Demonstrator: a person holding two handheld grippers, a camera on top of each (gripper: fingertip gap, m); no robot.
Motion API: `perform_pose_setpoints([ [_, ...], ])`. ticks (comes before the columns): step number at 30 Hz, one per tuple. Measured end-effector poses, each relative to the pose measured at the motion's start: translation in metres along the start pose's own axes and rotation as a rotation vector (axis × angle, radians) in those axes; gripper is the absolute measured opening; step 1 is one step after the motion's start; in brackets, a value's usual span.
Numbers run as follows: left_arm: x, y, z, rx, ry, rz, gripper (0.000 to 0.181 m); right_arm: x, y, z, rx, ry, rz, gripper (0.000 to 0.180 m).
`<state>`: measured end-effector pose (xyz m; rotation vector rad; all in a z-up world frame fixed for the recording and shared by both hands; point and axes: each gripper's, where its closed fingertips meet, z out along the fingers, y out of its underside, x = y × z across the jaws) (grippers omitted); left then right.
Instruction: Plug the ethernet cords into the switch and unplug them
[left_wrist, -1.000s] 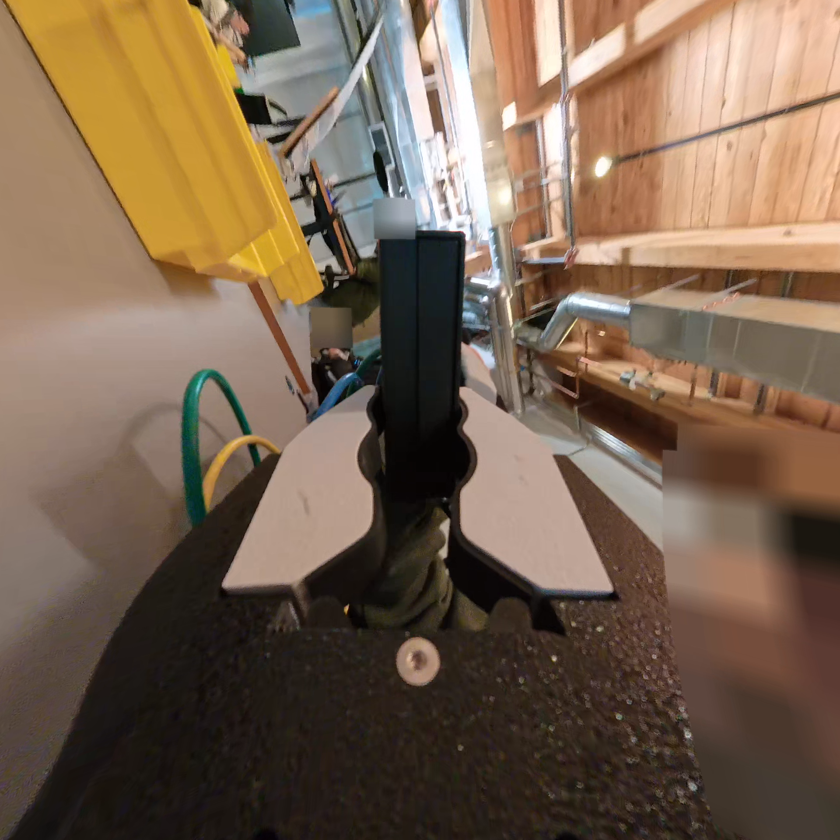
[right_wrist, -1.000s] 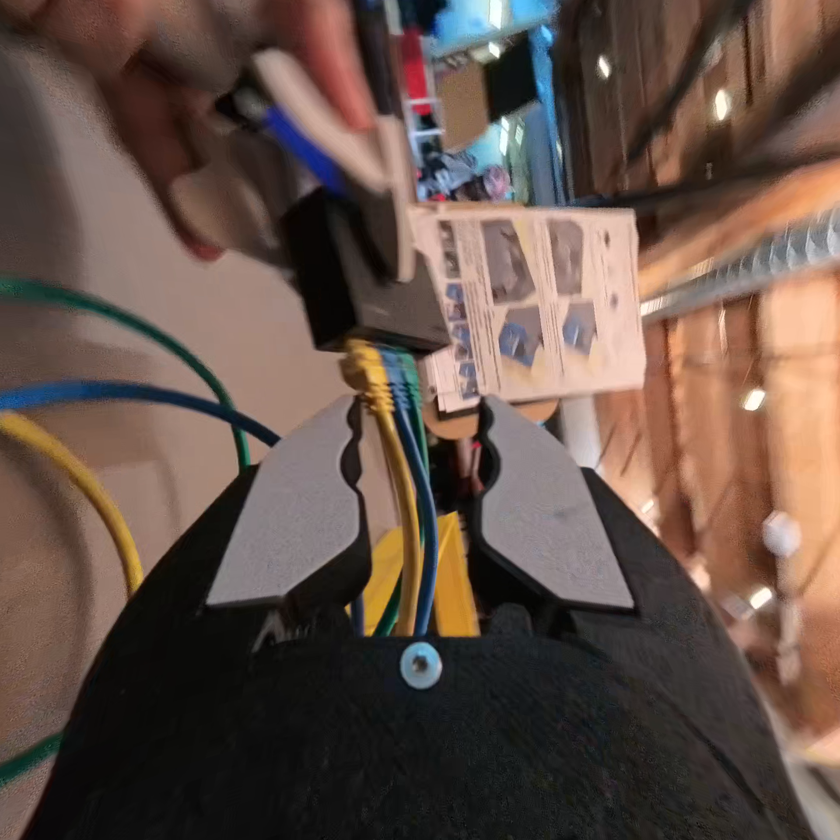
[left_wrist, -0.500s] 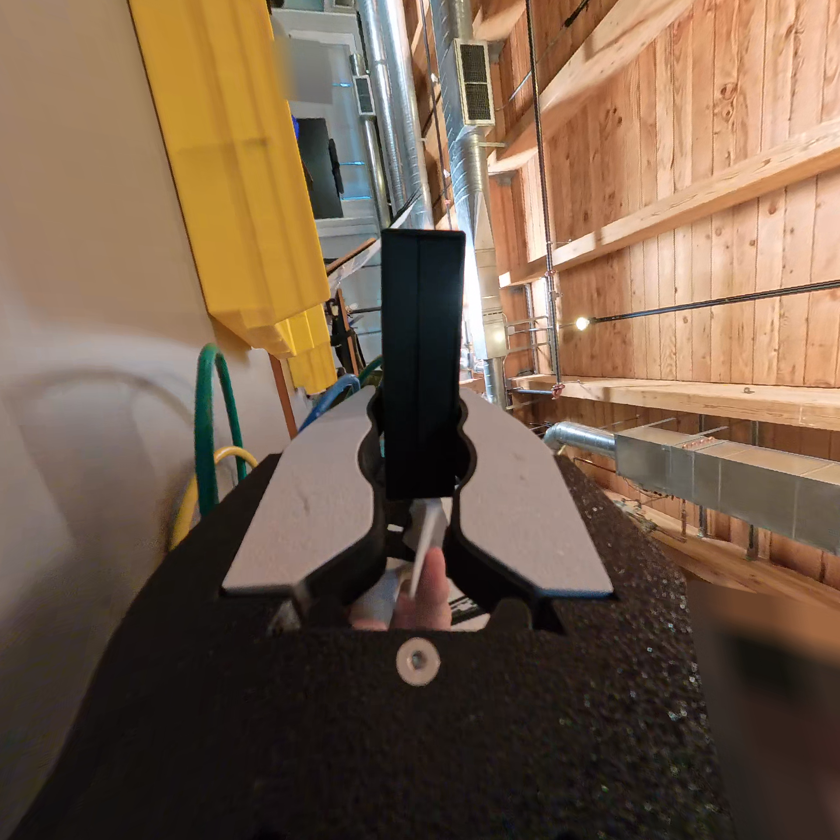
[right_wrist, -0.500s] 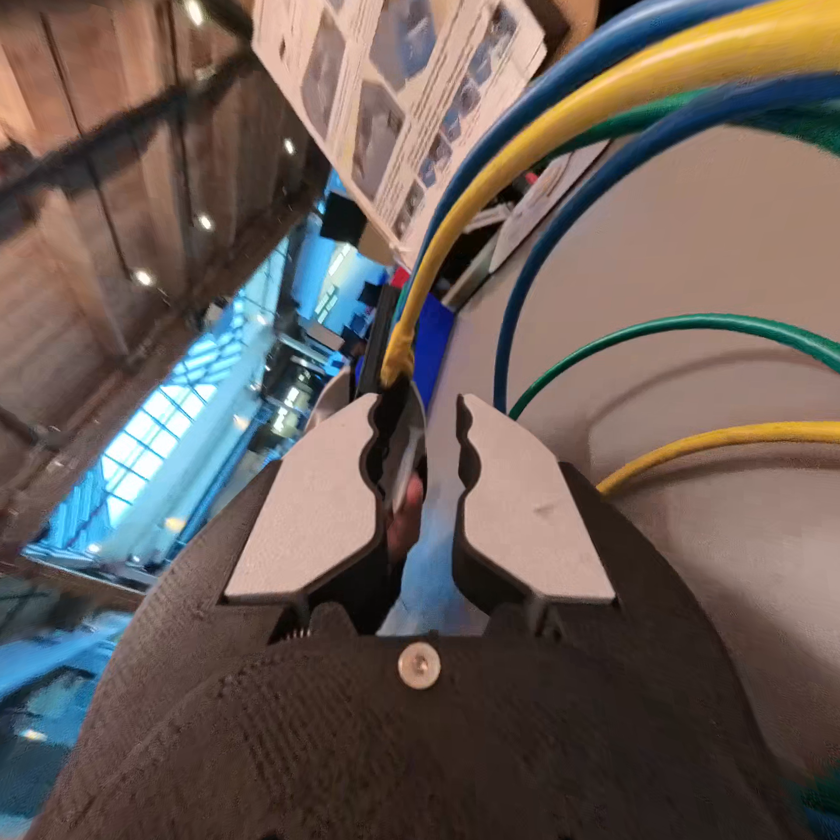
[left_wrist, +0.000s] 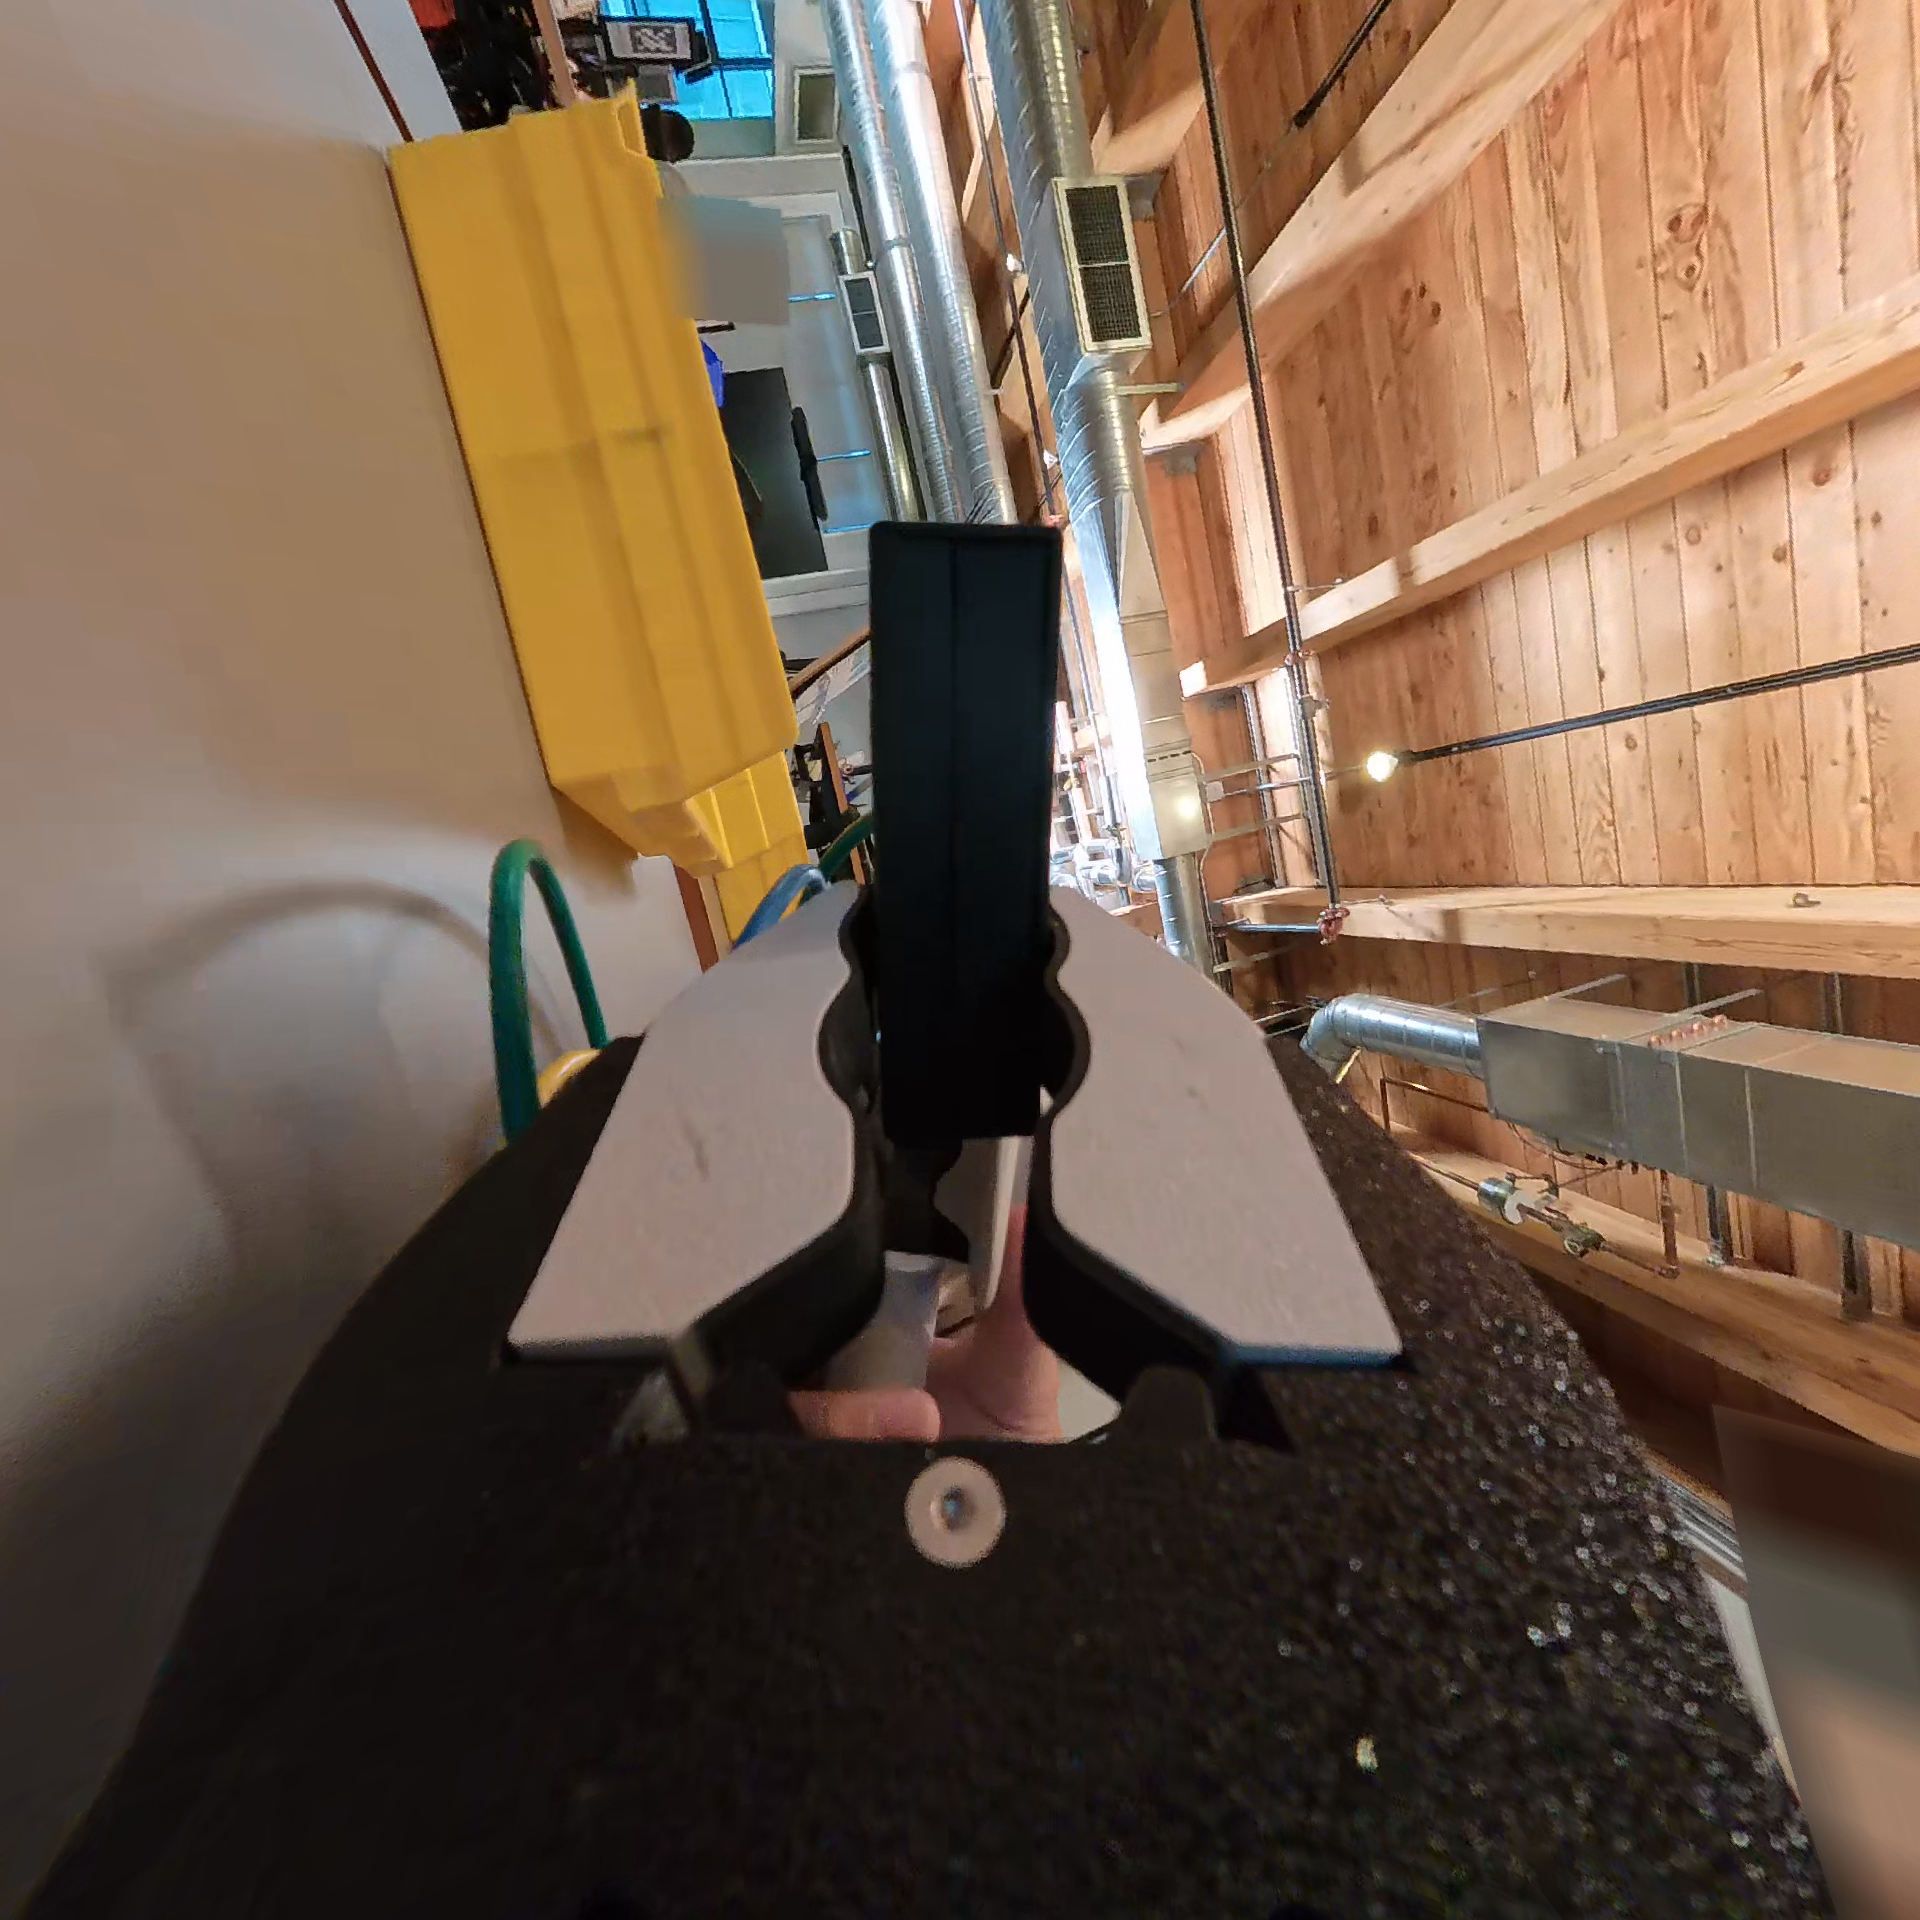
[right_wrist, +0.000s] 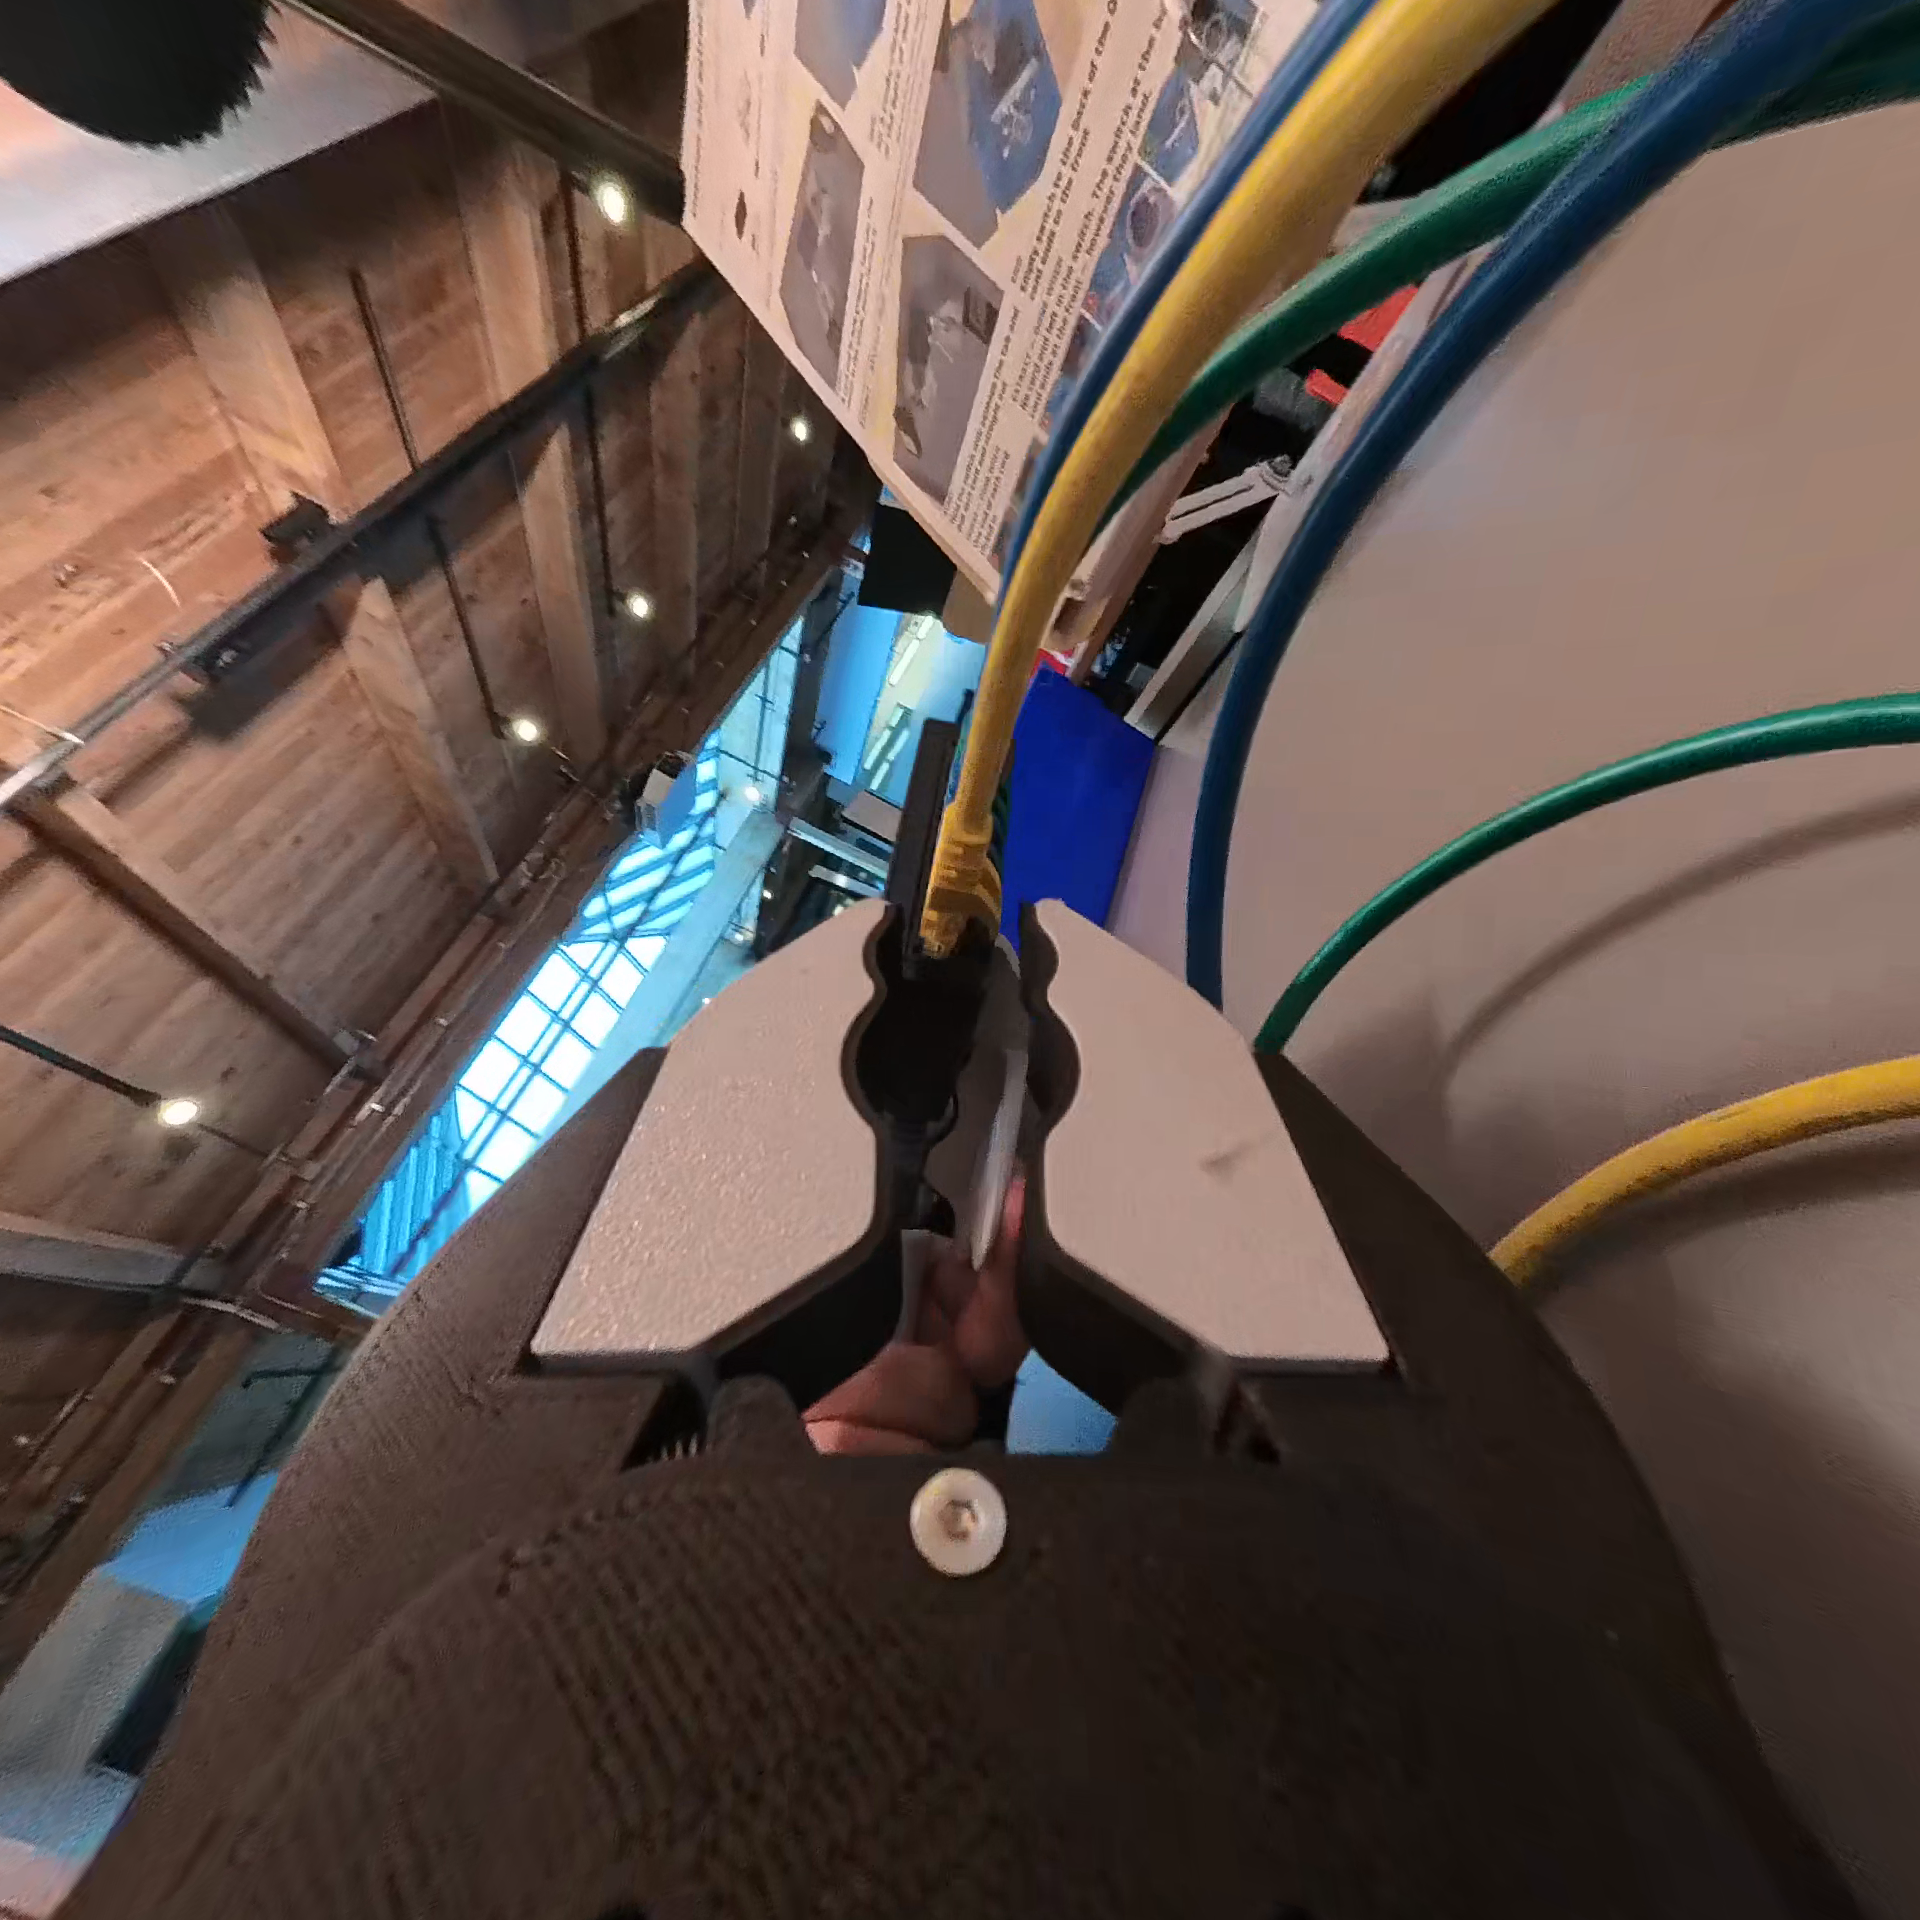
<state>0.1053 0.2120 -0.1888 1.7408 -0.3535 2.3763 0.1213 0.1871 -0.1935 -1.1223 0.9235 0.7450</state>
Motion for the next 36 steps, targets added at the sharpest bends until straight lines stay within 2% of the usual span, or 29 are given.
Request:
perform_pose_setpoints([
  [2, -0.001, 0.001, -0.001, 0.001, 0.0, 0.002, 0.027, 0.003, 0.005, 0.004, -0.029, 0.025, -0.021, 0.024],
  [4, -0.001, 0.002, -0.001, 0.003, -0.002, -0.003, 0.027, 0.001, 0.004, 0.008, -0.005, 0.007, -0.008, 0.015],
  [11, -0.006, -0.008, -0.009, 0.055, -0.023, 0.003, 0.027, 0.005, 0.015, 0.014, -0.026, 0.07, -0.023, 0.014],
  [25, 0.005, -0.01, -0.012, 0.093, 0.0, 0.041, 0.027, -0.006, 0.018, 0.014, 0.048, 0.035, 0.067, 0.014],
  [28, 0.006, -0.008, -0.01, 0.073, -0.001, 0.07, 0.027, -0.008, 0.016, 0.014, 0.056, 0.035, 0.018, 0.014],
  [36, -0.005, 0.001, -0.012, -0.089, -0.071, 0.2, 0.028, 0.0, 0.018, 0.012, 0.007, 0.024, 0.04, 0.013],
])
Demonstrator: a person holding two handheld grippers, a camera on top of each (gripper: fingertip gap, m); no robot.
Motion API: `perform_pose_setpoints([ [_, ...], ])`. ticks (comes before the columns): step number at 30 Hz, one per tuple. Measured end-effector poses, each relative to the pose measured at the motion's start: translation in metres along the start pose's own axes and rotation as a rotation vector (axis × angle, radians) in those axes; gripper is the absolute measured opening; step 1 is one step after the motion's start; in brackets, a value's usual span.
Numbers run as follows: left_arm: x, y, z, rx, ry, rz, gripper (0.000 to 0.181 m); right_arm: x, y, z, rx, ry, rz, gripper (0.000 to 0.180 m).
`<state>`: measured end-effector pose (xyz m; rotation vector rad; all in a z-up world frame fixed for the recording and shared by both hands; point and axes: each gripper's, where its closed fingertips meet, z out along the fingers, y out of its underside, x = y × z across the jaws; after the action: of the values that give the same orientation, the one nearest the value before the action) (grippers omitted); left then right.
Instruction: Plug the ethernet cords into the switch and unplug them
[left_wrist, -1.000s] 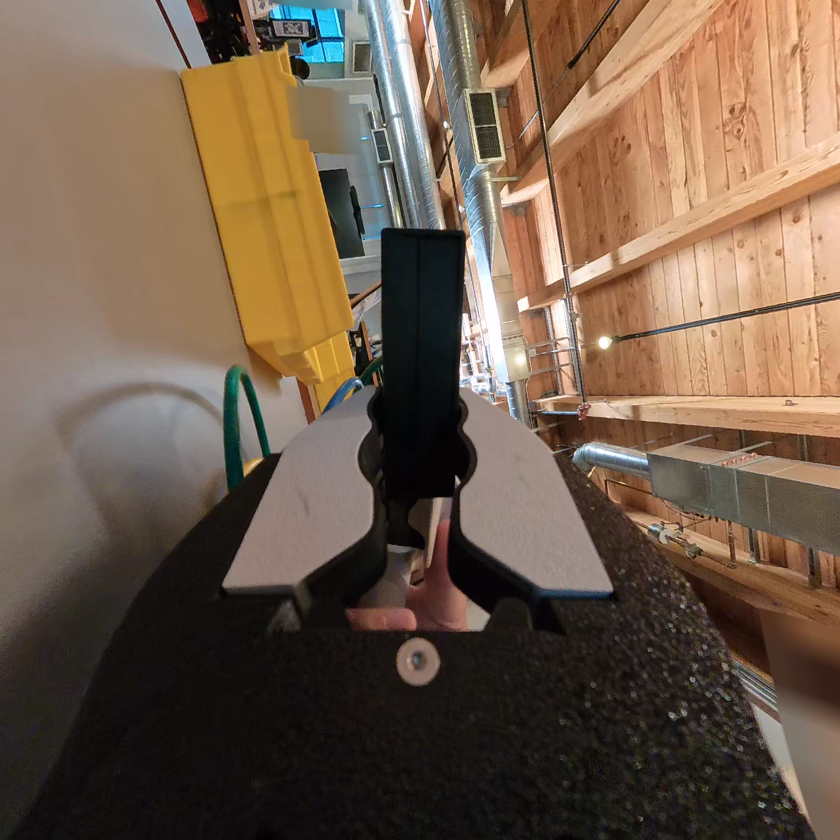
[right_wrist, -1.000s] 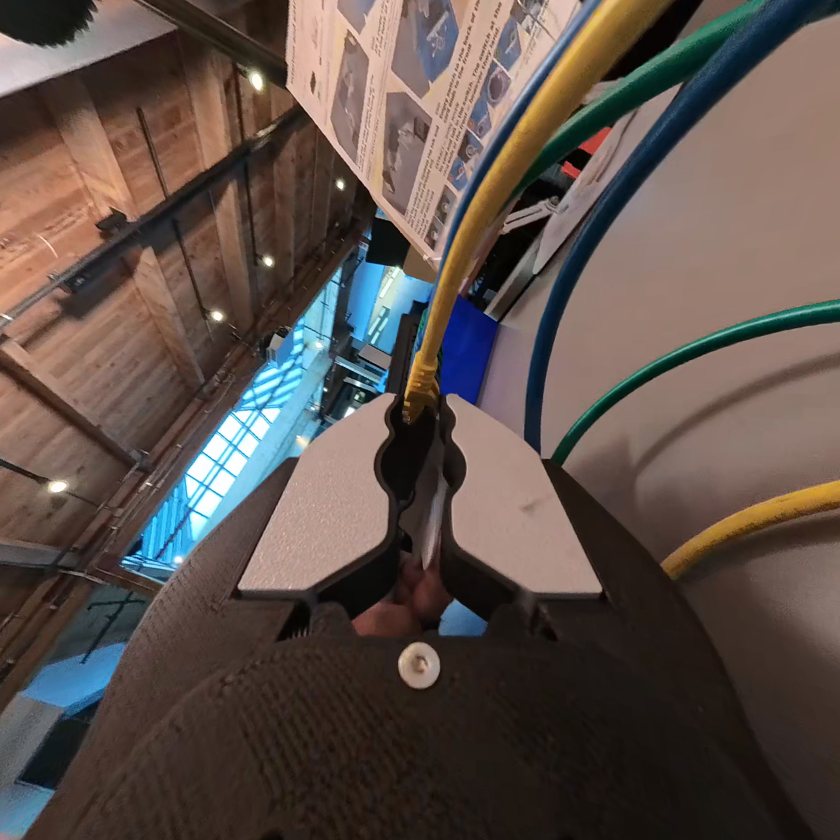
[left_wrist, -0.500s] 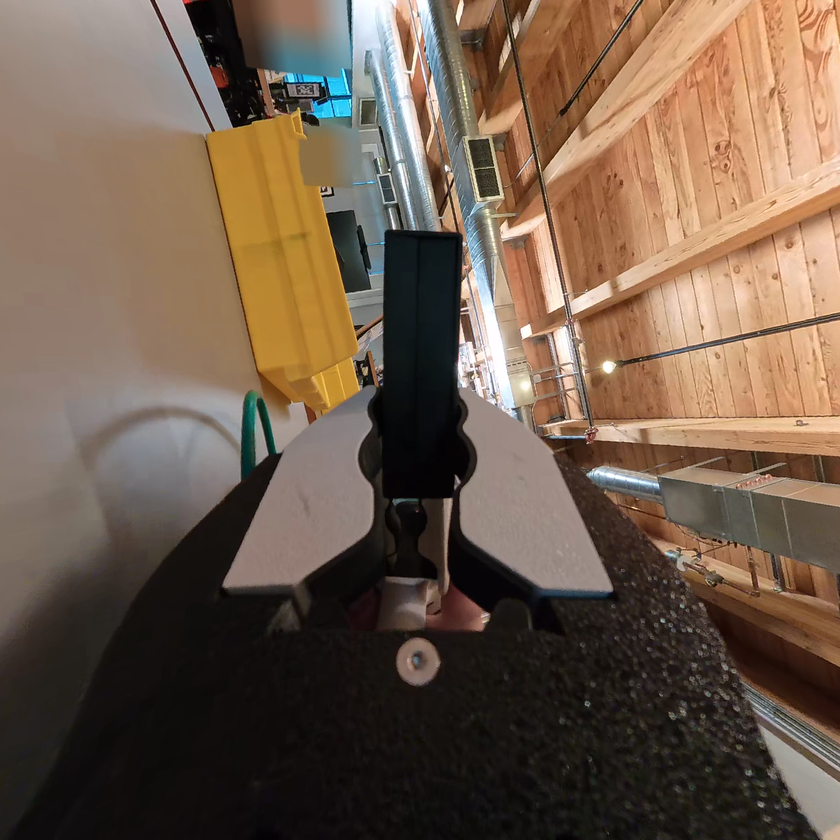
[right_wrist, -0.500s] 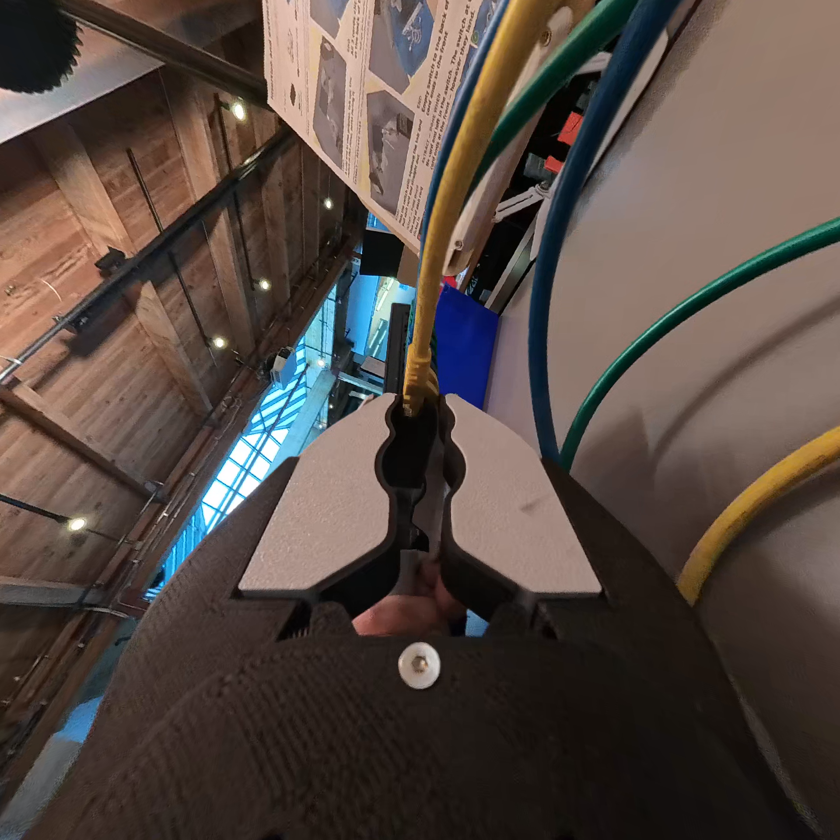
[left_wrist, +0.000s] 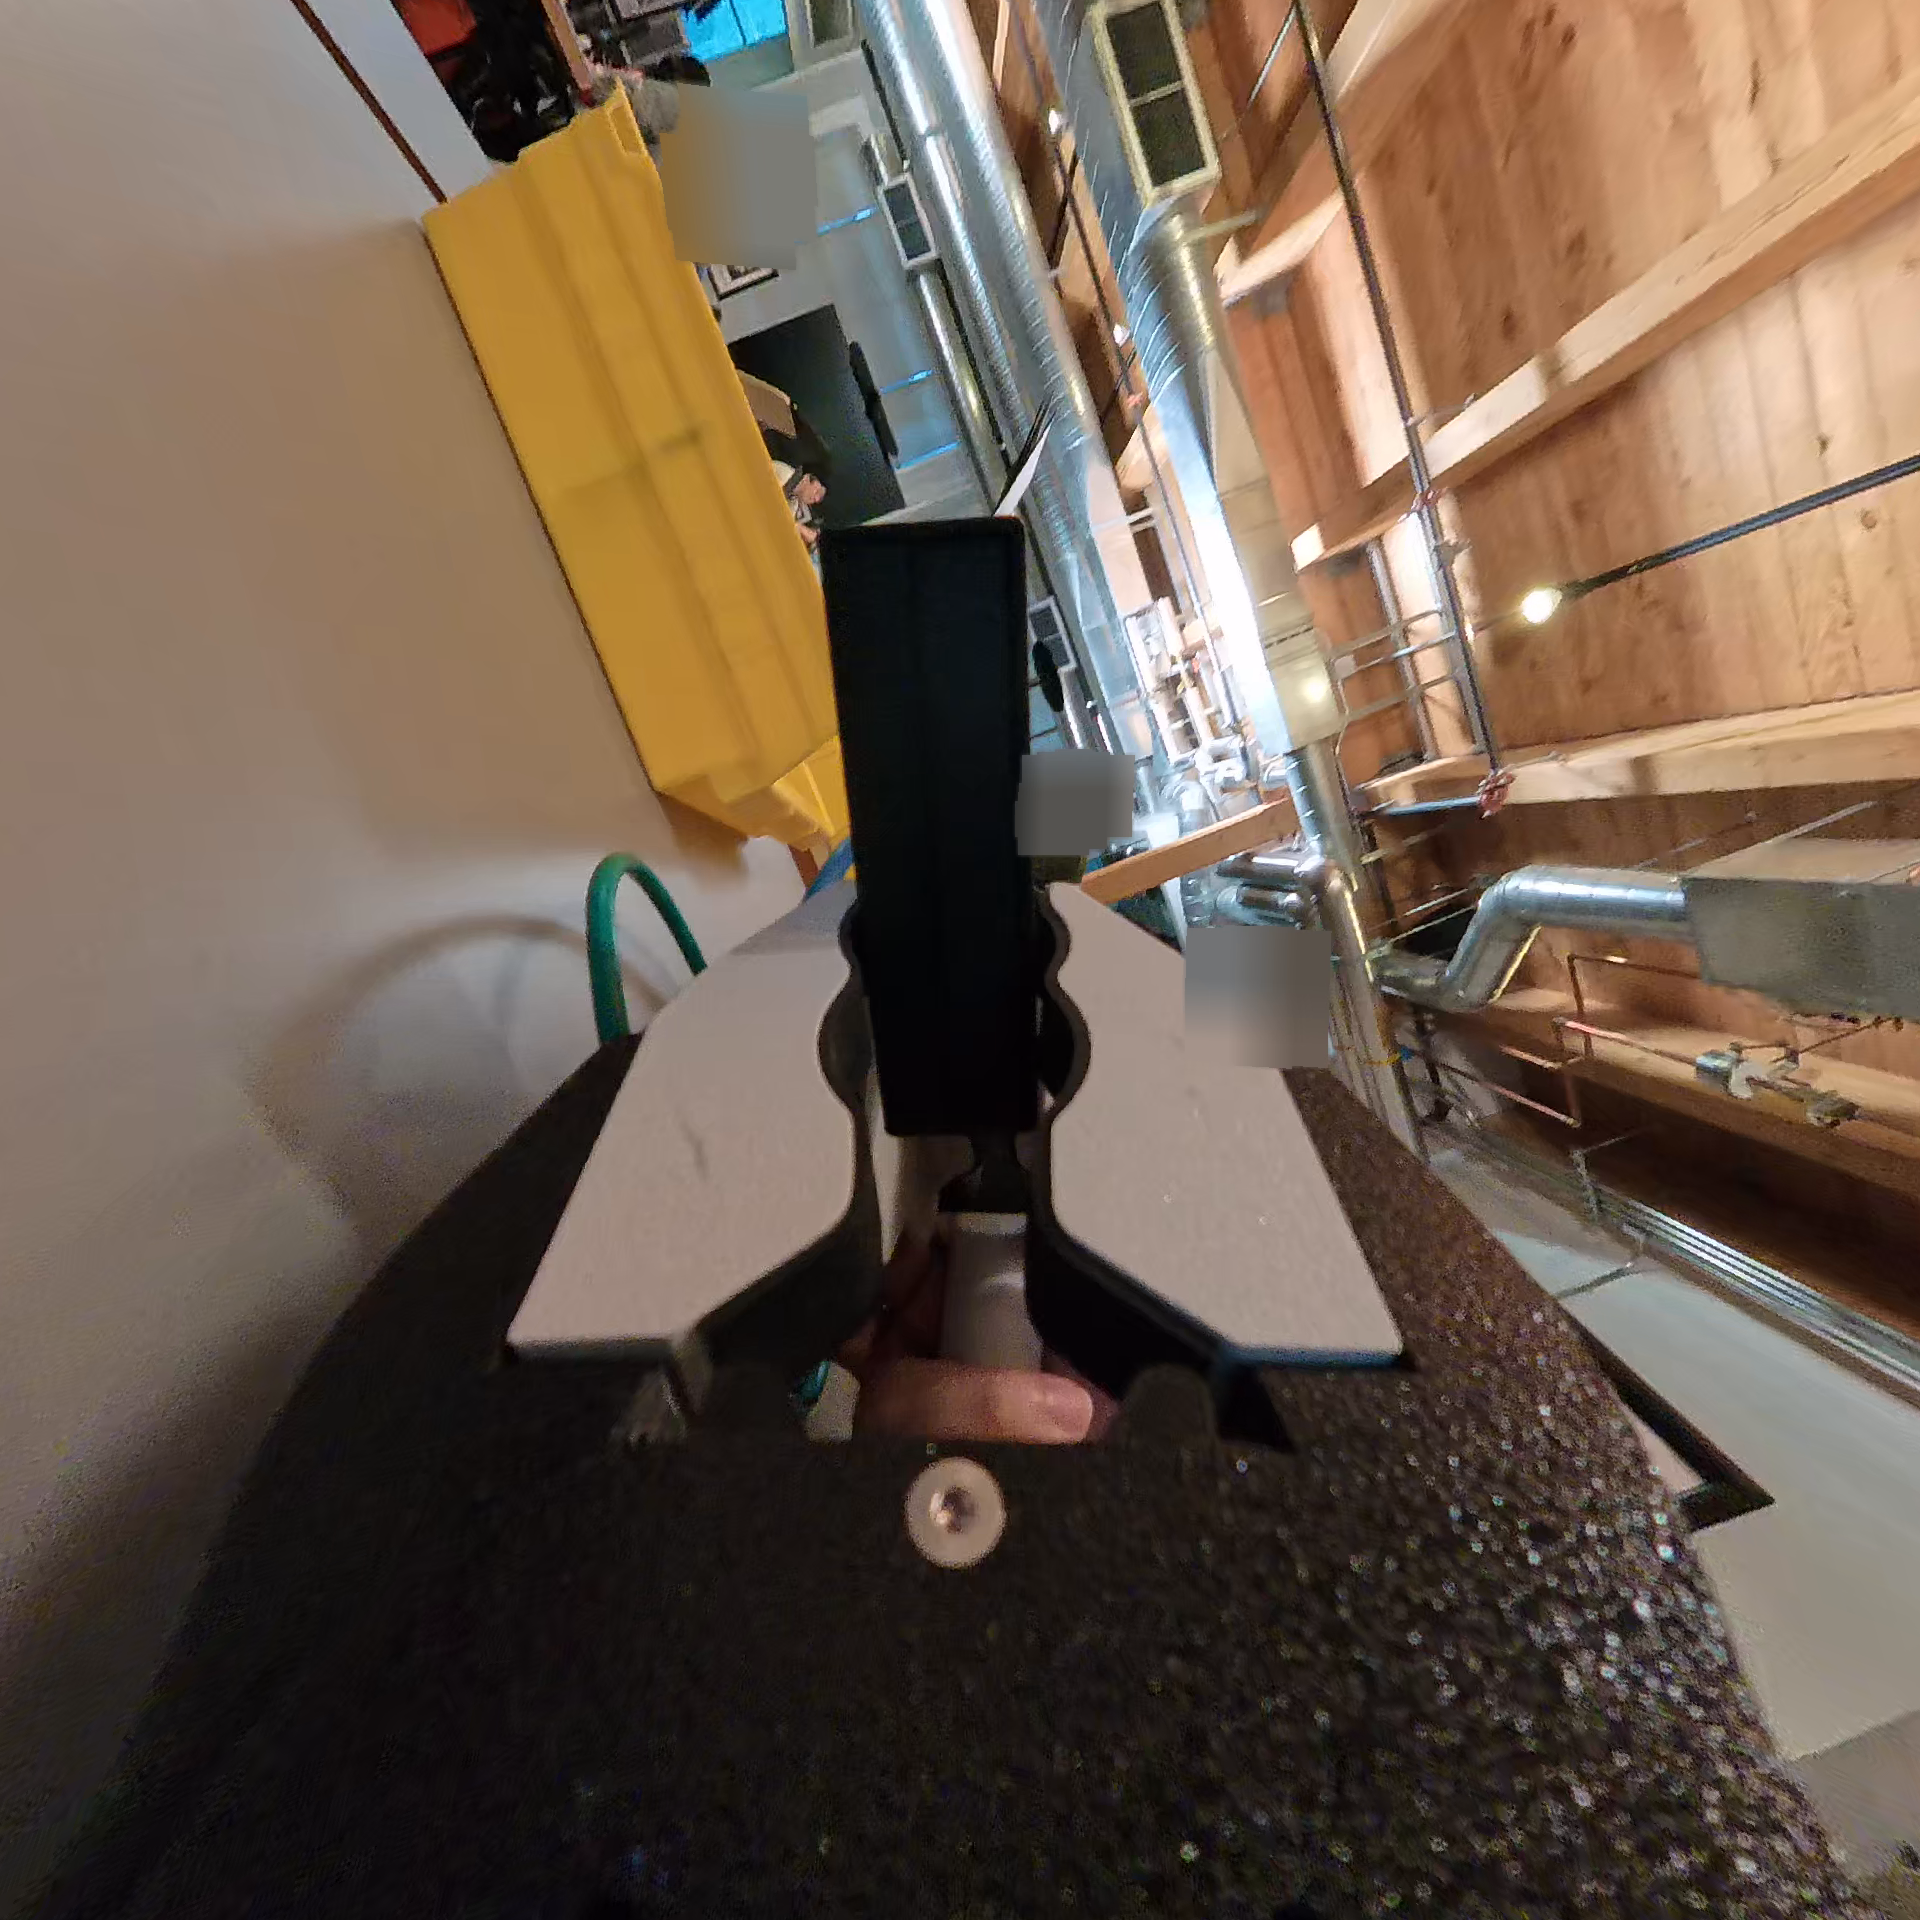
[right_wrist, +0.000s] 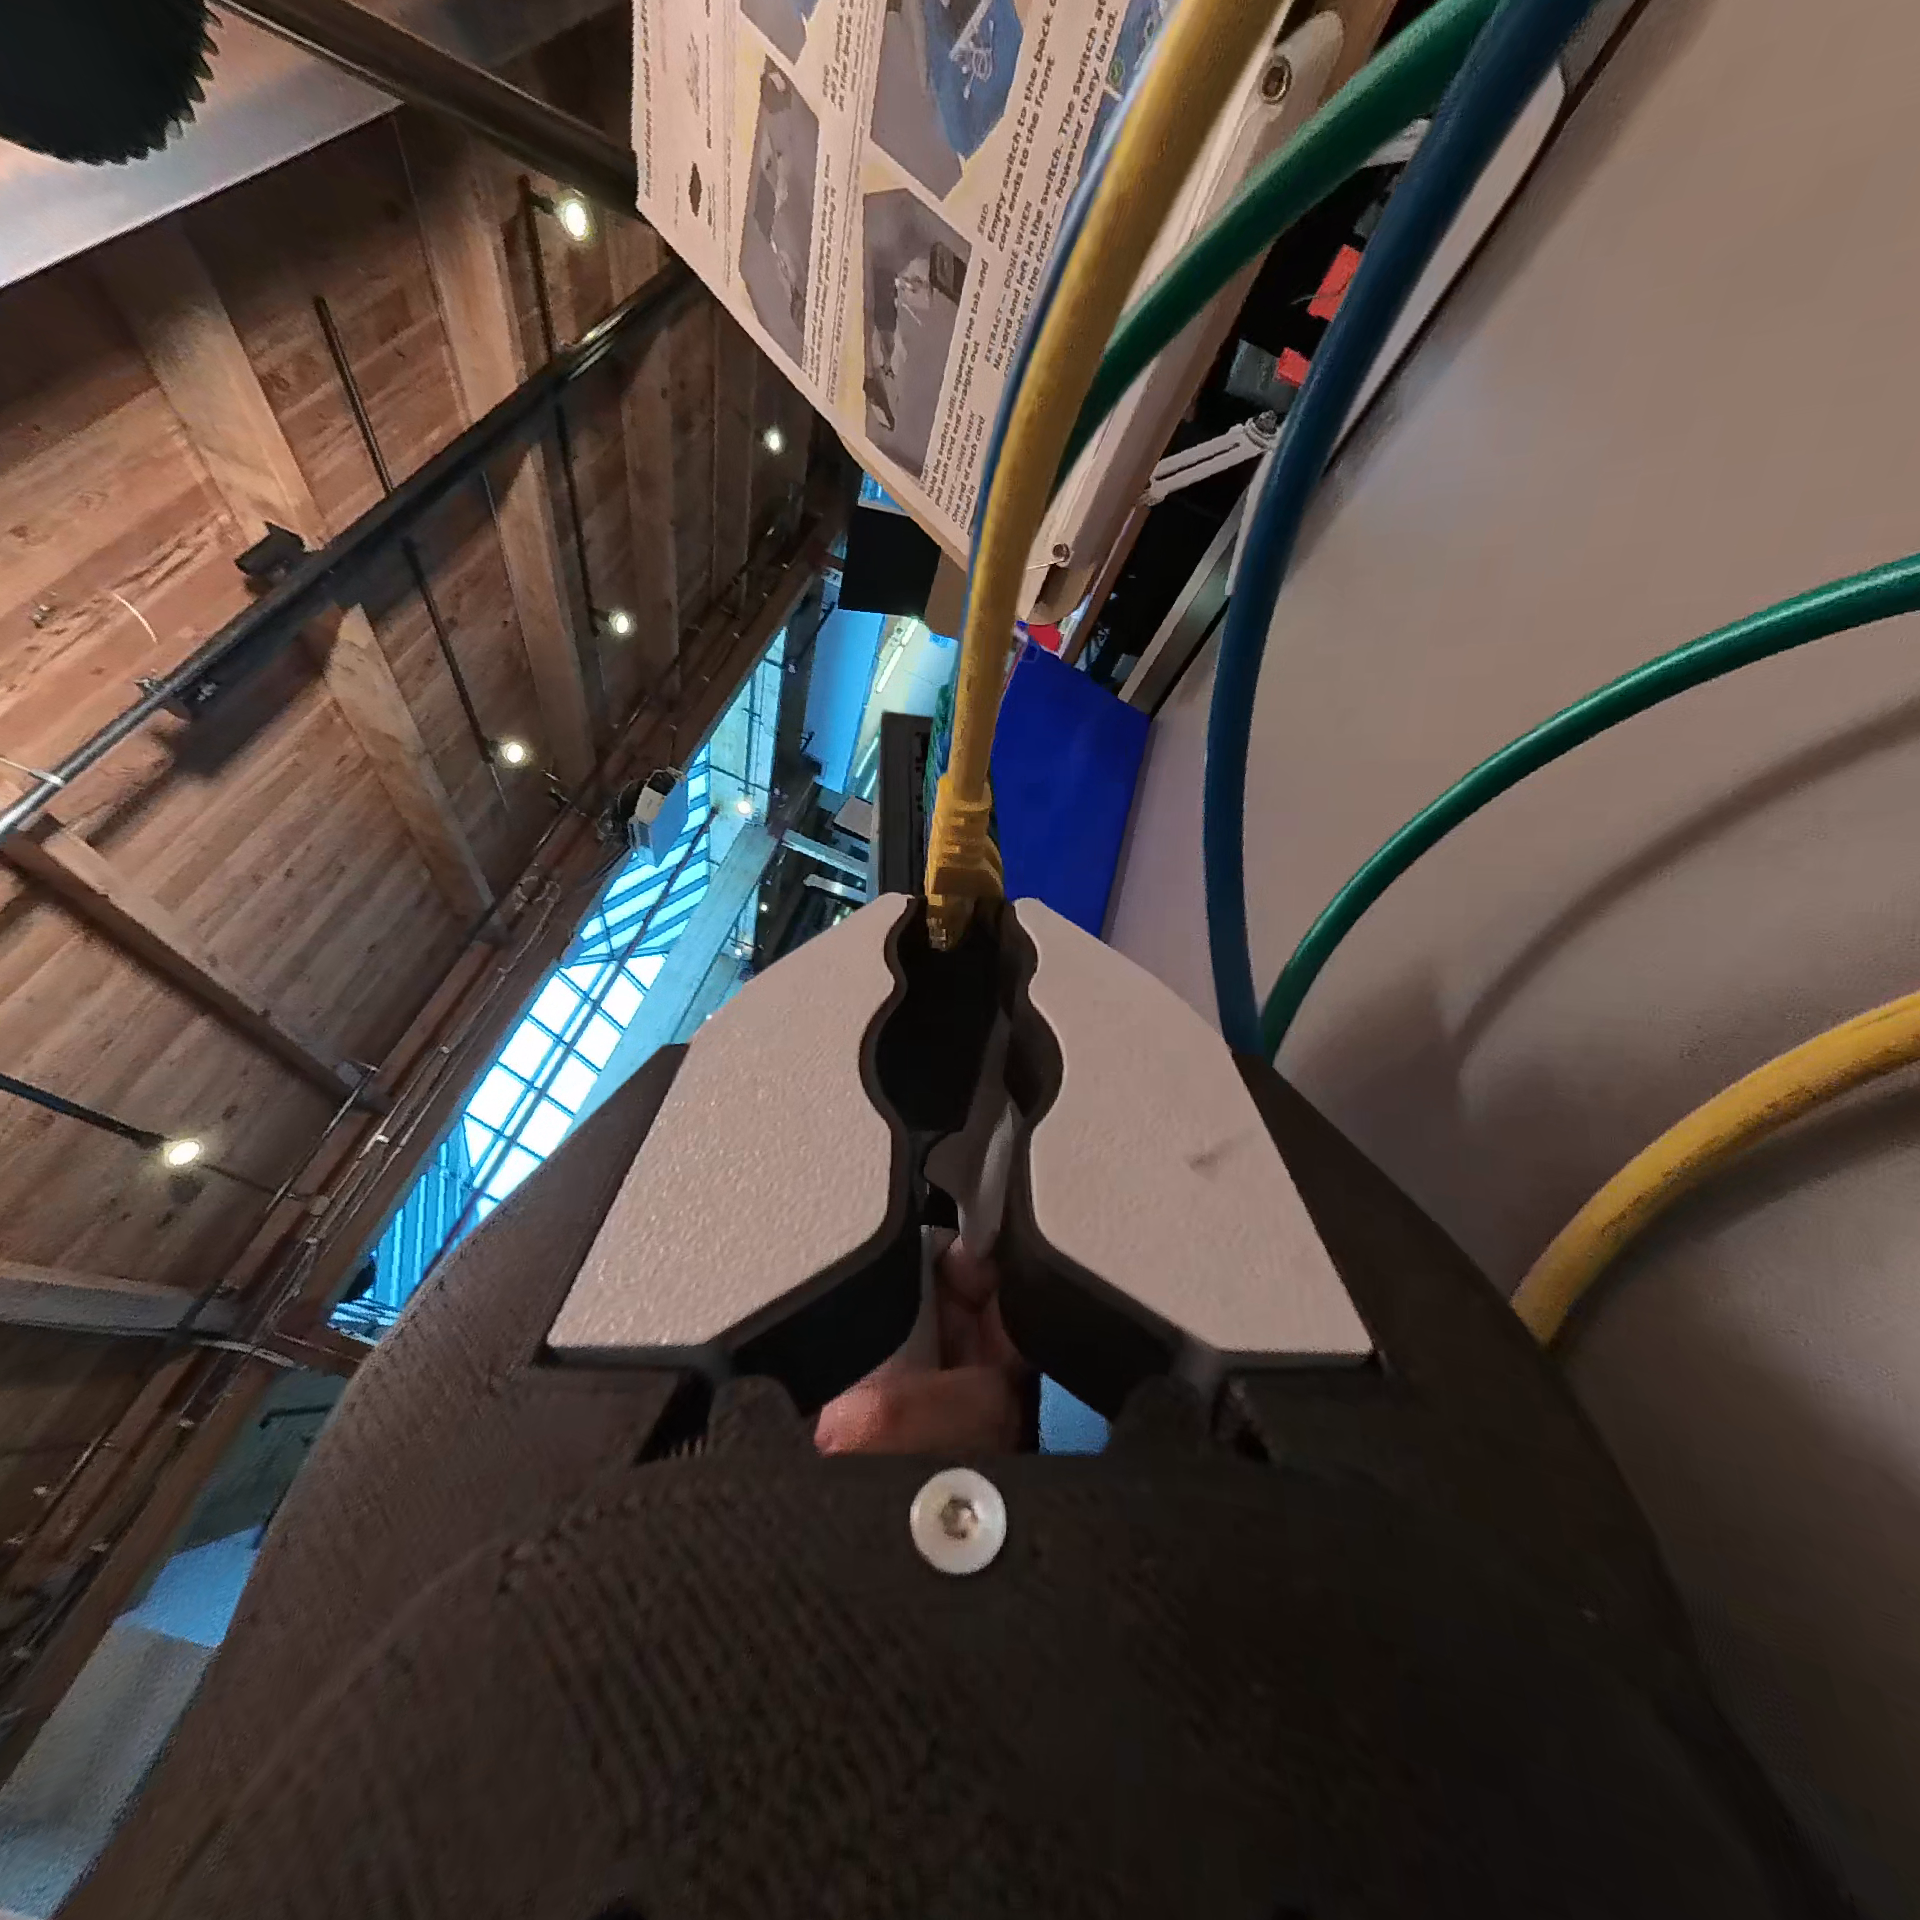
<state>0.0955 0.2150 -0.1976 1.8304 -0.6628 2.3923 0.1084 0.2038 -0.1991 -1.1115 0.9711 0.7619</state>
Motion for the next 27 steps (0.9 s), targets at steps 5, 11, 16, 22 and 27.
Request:
perform_pose_setpoints([
  [5, -0.007, 0.001, 0.0, 0.0, -0.025, 0.0, 0.027, 0.006, -0.001, 0.004, 0.009, 0.008, 0.018, 0.013],
  [11, -0.009, -0.001, -0.003, 0.013, -0.057, 0.036, 0.027, 0.009, 0.001, 0.008, -0.008, 0.017, 0.023, 0.013],
  [16, -0.012, -0.004, -0.004, 0.042, -0.055, 0.013, 0.027, 0.011, 0.005, 0.01, -0.046, 0.025, 0.023, 0.012],
  [22, -0.012, 0.0, 0.0, 0.045, -0.039, 0.027, 0.027, 0.011, 0.001, 0.007, -0.058, 0.021, -0.027, 0.01],
  [27, -0.012, -0.008, -0.007, 0.061, -0.052, 0.06, 0.027, 0.01, -0.026, -0.001, -0.008, 0.029, -0.145, 0.008],
])
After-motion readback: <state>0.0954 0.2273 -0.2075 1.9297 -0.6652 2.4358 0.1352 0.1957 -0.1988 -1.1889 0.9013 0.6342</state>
